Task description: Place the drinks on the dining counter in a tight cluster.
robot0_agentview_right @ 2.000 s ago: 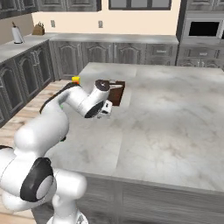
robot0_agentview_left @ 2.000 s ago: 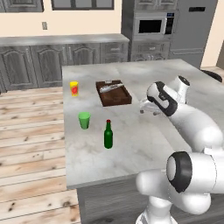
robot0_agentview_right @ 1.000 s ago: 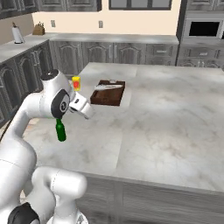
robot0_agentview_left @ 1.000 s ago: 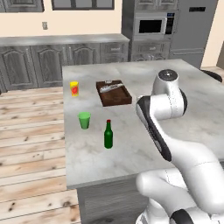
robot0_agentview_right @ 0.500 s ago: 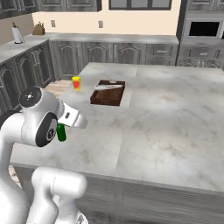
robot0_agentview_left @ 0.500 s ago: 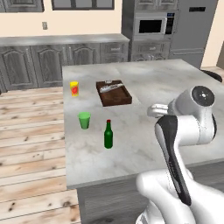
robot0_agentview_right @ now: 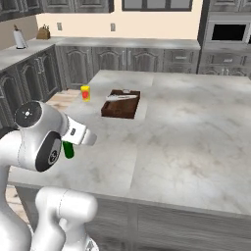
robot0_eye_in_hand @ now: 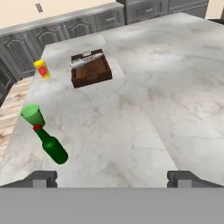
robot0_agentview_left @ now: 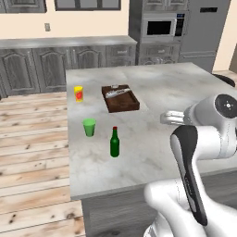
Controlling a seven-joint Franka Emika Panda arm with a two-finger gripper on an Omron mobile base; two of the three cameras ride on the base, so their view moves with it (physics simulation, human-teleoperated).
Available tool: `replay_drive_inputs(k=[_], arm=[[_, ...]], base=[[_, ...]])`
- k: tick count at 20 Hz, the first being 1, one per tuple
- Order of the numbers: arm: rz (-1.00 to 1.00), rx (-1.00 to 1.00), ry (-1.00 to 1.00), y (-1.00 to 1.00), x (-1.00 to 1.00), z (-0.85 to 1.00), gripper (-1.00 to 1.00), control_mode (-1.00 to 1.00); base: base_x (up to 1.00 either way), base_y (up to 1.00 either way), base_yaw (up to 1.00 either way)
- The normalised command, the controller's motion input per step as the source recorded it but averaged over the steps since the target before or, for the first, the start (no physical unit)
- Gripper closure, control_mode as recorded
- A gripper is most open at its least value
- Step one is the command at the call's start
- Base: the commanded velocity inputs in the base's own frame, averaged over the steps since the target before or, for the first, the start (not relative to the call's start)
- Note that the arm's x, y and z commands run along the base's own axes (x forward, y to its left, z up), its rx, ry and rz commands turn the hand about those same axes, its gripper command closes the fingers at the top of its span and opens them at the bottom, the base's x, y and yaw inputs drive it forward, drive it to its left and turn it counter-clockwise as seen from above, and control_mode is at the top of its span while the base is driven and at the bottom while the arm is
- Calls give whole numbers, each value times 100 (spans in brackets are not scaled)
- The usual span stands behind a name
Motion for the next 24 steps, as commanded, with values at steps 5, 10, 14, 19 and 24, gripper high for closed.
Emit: replay_drive_inputs(k=[5, 10, 14, 19, 24], arm=[[0, 0, 0, 0, -3, 0, -100, 100], [0, 0, 0, 0, 0, 0, -100, 100], [0, 0, 0, 0, 0, 0, -100, 100], [0, 0, 0, 0, 0, 0, -100, 100], [0, 0, 0, 0, 0, 0, -100, 100]], base=[[-73, 0, 0], [-85, 0, 2], [-14, 11, 19], [0, 33, 50], [-25, 26, 63]])
